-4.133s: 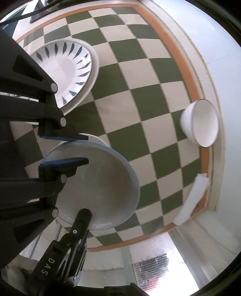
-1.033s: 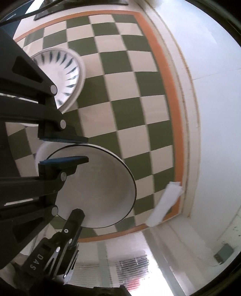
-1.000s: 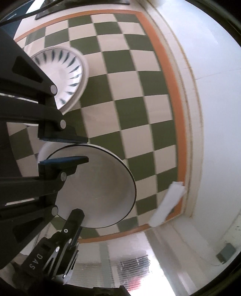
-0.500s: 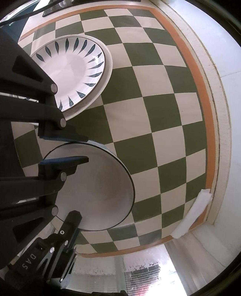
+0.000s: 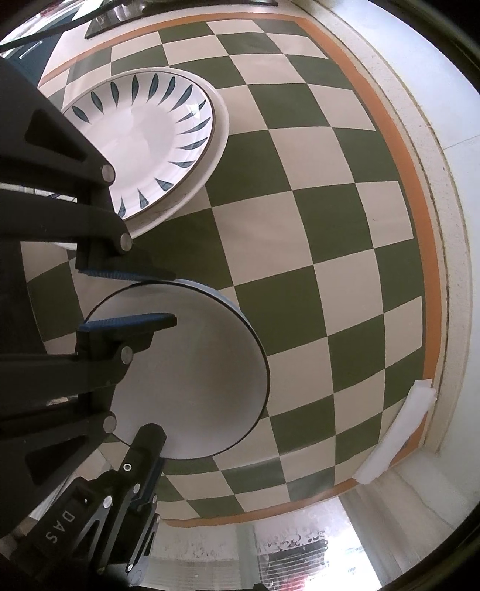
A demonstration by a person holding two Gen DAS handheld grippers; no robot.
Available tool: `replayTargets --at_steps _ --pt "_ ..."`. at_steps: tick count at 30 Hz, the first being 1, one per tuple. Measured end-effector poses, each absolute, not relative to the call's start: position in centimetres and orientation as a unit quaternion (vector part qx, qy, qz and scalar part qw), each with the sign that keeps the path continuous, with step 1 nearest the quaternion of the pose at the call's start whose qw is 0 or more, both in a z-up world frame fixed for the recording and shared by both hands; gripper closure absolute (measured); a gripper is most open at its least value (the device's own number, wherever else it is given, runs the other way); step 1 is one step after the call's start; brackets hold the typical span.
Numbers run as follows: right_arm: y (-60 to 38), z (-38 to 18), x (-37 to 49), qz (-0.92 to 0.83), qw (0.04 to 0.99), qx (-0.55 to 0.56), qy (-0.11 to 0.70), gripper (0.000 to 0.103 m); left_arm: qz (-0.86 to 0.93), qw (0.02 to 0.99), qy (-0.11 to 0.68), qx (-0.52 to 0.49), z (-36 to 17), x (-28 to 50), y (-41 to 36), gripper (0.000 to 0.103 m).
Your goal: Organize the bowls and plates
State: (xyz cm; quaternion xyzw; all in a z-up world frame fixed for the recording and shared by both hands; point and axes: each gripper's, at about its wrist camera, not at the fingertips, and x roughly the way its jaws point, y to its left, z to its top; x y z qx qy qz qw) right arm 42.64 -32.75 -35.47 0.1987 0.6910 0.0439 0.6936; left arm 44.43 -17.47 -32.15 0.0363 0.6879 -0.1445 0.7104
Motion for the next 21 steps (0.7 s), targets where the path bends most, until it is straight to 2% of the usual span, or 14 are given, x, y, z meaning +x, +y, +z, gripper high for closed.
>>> replayTargets --at_steps 16,19,20,21 --pt "-32.1 -34.8 43.3 0.053 0.688 0.160 0.706 0.087 -0.133 0.711 0.690 0.024 -31.5 44.1 -17.2 0.084" --pt "-32.0 -34.3 43.4 0.057 0.691 0.150 0.705 0.087 -0.133 0.717 0.684 0.018 -30.8 43.9 -17.0 0.074" --pt "-32.0 -34.1 43.4 0.057 0.693 0.147 0.704 0.087 -0.131 0.720 0.681 0.018 -30.6 43.9 -16.9 0.066" --pt "-31.9 -33.9 43.4 0.059 0.694 0.143 0.703 0.087 -0.129 0.725 0.677 0.018 -30.3 43.8 -16.7 0.052"
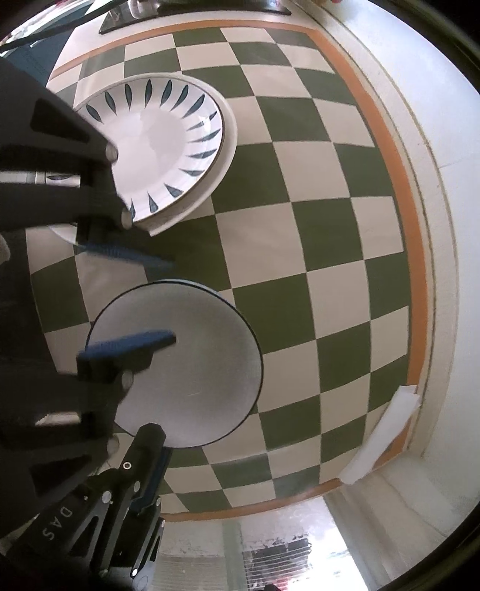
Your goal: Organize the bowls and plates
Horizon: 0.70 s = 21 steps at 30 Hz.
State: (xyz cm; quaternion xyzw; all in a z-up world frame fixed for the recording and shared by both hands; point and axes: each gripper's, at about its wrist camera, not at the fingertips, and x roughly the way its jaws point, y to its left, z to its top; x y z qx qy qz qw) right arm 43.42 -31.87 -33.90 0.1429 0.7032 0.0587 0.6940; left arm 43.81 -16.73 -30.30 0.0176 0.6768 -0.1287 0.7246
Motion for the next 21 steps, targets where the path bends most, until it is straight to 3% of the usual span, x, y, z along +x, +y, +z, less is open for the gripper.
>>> replayTargets --at_steps 2,3,7,9,14,17,21 --pt "-31.8 -33.5 43.3 0.061 0.696 0.135 0.702 0.087 -0.124 0.731 0.671 0.016 -29.9 43.7 -16.4 0.027" --pt "-31.7 -33.2 43.3 0.064 0.698 0.132 0.701 0.086 -0.120 0.735 0.667 0.014 -29.7 43.7 -16.2 0.021" --pt "-31.4 -31.6 42.8 0.070 0.711 0.115 0.690 0.061 -0.104 0.747 0.657 0.006 -29.0 43.5 -15.0 0.019" --pt "-31.3 -31.0 42.6 0.069 0.717 0.106 0.685 0.055 -0.101 0.748 0.656 -0.004 -28.7 43.2 -14.3 0.017" --pt "-31.0 -29.5 41.5 0.066 0.731 0.102 0.671 0.029 -0.100 0.759 0.643 -0.014 -27.1 42.0 -12.8 0.017" --pt "-30.6 -28.4 40.3 0.060 0.742 0.113 0.658 0.020 -0.098 0.777 0.622 -0.013 -25.1 40.5 -11.6 0.017" --pt "-29.6 -25.5 37.6 0.042 0.771 0.112 0.625 0.018 -0.098 0.809 0.579 -0.011 -21.1 37.6 -9.6 0.017"
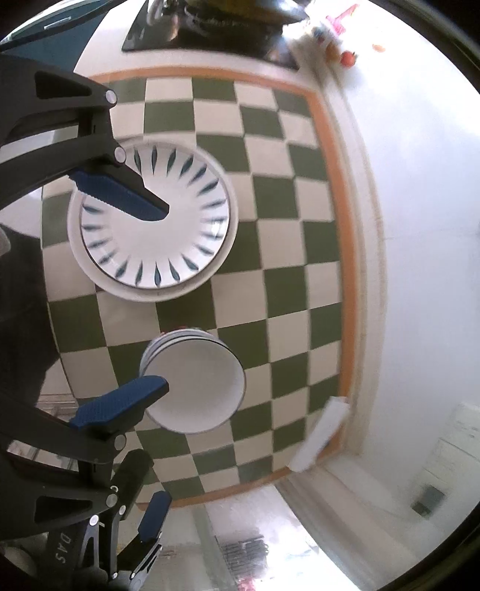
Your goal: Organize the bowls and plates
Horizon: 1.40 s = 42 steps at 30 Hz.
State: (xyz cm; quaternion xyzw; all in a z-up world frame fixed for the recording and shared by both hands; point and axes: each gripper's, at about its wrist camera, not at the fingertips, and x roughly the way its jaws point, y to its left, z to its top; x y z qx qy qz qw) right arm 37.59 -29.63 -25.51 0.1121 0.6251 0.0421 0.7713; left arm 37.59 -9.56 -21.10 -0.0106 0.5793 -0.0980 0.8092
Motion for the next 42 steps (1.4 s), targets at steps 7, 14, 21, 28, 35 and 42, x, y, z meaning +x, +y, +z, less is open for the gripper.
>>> replayTargets --at_steps 7,14,21,28,35,42 --pt "-26.6 -17.6 29.6 0.014 0.835 0.110 0.540 0.010 -0.093 0.868 0.489 0.000 -14.4 31.0 -6.0 0.003" --pt "-23.3 -11.6 21.2 -0.006 0.874 0.104 0.474 0.006 -0.101 0.894 0.436 0.005 -9.5 23.9 -3.6 0.001" --pt "-21.3 -6.4 14.4 -0.009 0.901 0.073 0.428 0.005 -0.088 0.909 0.408 0.009 -5.9 17.8 -2.4 0.001" --pt "-20.4 -2.7 10.0 0.007 0.917 0.051 0.396 0.004 -0.058 0.916 0.397 0.003 -4.0 13.8 -1.8 0.001" --pt "-20.9 -2.6 9.7 0.036 0.913 0.062 0.401 0.004 -0.055 0.908 0.416 -0.004 -4.1 13.4 -1.7 0.001" --pt "-26.0 -10.0 17.9 0.037 0.887 0.155 0.434 0.004 -0.092 0.905 0.413 -0.032 -9.3 20.9 -4.0 0.001"
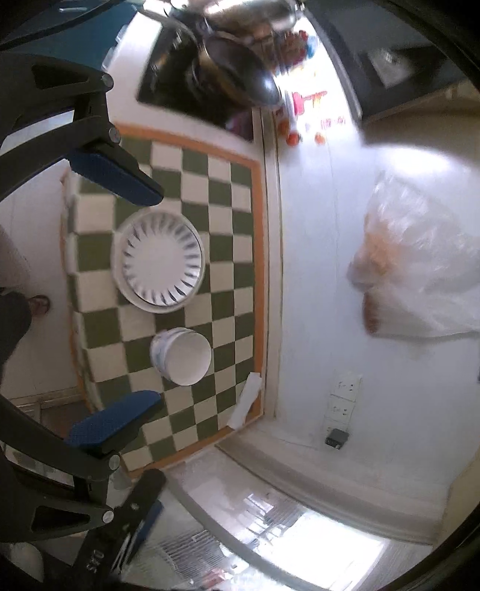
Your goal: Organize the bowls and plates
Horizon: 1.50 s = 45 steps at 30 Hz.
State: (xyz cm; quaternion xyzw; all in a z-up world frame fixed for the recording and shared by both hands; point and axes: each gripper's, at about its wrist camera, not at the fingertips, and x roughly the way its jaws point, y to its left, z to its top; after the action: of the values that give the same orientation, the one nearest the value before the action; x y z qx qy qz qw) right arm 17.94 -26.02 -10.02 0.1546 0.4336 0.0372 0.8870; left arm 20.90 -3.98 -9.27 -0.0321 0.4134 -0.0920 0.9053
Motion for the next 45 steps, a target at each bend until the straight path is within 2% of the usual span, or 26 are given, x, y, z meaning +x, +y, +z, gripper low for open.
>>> replayTargets --at_steps 8,13,19,21,23,26,27,30,31,45 --pt "-32.2 -25.0 32.0 0.042 0.793 0.230 0.562 0.006 -0.096 0.803 0.588 -0.010 -23.1 38.0 -10.6 0.001" --pt "-34.4 -33.1 38.2 0.054 0.736 0.250 0.627 0.010 -0.108 0.745 0.657 -0.044 -29.3 43.9 -12.4 0.002" --pt "-35.9 -39.3 42.3 0.085 0.685 0.279 0.668 0.011 -0.142 0.687 0.711 -0.047 -34.8 47.2 -14.8 0.020" --pt "-36.0 -40.8 43.1 0.099 0.668 0.292 0.677 0.013 -0.154 0.666 0.728 -0.049 -36.3 47.6 -15.6 0.032" --pt "-36.0 -42.2 43.8 0.108 0.655 0.297 0.686 0.014 -0.162 0.656 0.736 -0.042 -37.2 47.9 -16.2 0.040" --pt "-35.7 -43.9 44.6 0.121 0.638 0.302 0.697 0.018 -0.184 0.649 0.735 -0.063 -37.7 48.2 -16.7 0.042" --pt "-35.6 -44.3 44.8 0.126 0.633 0.303 0.701 0.019 -0.193 0.647 0.734 -0.070 -37.7 48.2 -16.9 0.046" --pt "-35.0 -45.6 45.2 0.150 0.612 0.325 0.705 0.037 -0.205 0.642 0.733 -0.093 -37.5 47.9 -17.0 0.052" --pt "-34.8 -45.9 45.3 0.150 0.610 0.327 0.706 0.047 -0.204 0.644 0.732 -0.091 -37.4 47.7 -17.0 0.052" --pt "-32.6 -45.0 45.4 0.150 0.617 0.338 0.695 0.047 -0.198 0.655 0.723 -0.096 -35.9 47.7 -15.7 0.052"
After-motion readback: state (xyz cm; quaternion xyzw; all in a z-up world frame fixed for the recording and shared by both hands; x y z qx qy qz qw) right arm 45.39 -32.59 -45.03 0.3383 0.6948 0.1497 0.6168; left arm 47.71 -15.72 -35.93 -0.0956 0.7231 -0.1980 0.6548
